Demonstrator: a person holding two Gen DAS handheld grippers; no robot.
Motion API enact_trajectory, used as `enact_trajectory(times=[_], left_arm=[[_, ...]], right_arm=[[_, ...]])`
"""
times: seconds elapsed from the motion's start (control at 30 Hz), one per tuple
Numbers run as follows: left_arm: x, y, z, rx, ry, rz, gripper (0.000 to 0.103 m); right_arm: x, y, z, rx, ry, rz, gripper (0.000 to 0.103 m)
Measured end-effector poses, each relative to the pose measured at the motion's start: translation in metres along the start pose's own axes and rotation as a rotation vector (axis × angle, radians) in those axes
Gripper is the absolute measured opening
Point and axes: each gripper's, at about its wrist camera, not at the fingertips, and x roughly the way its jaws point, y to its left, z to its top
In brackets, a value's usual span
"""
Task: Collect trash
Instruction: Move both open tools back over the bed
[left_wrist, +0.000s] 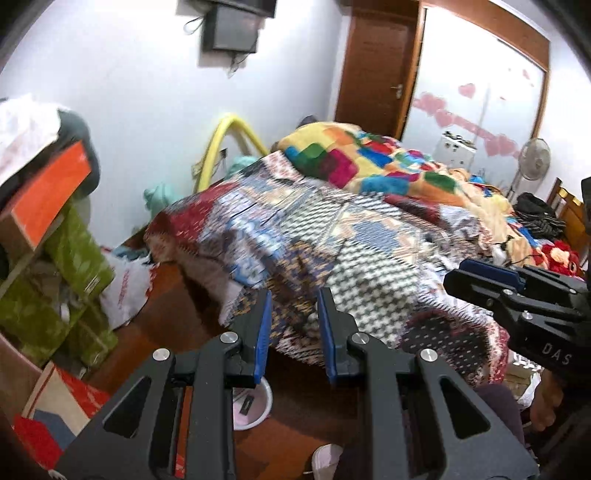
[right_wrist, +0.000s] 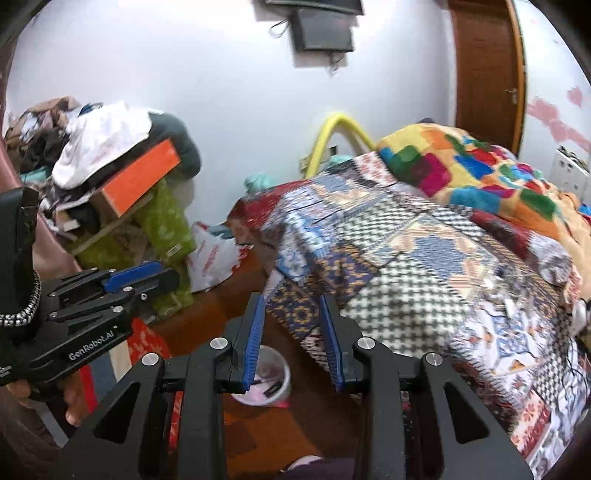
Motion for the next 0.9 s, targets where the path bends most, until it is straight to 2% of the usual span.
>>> enact_trajectory(times=[0.07, 0.1, 0.13, 0.17, 0.23, 0.57, 0.73, 0.9], left_arm=[[-0.001, -0.020, 0.006, 0.021, -0.017, -0.018, 0.027], [-0.001, -0.028, 0.009, 0.029, -0.022, -0.027, 0.032], [0.000, -0.036, 0.011, 0.034, -0.026, -0.033, 0.041], [0.001, -0.046, 0.014, 0.040, -0.030, -0.045, 0.046], [0.006, -0.062, 0.019, 0.049, -0.031, -0.070, 0.059], [0.052, -0.138, 0.044, 0.103, -0.003, -0.143, 0.061], [0.086, -0.173, 0.052, 0.144, 0.029, -0.167, 0.061], [0.124, -0.200, 0.056, 0.178, 0.072, -0.189, 0.061]], right_arm=[[-0.012, -0.013, -0.001, 0.016, -0.021, -0.033, 0.028], [-0.017, -0.019, -0.002, 0.021, -0.029, -0.049, 0.028], [-0.022, -0.026, -0.002, 0.028, -0.037, -0.064, 0.033], [-0.027, -0.034, -0.002, 0.040, -0.048, -0.079, 0.037], [-0.037, -0.050, -0.003, 0.069, -0.073, -0.108, 0.053], [-0.069, -0.136, -0.010, 0.170, -0.110, -0.259, 0.055], [-0.072, -0.182, -0.017, 0.236, -0.100, -0.322, 0.055], [-0.069, -0.228, -0.028, 0.322, -0.081, -0.351, 0.055]])
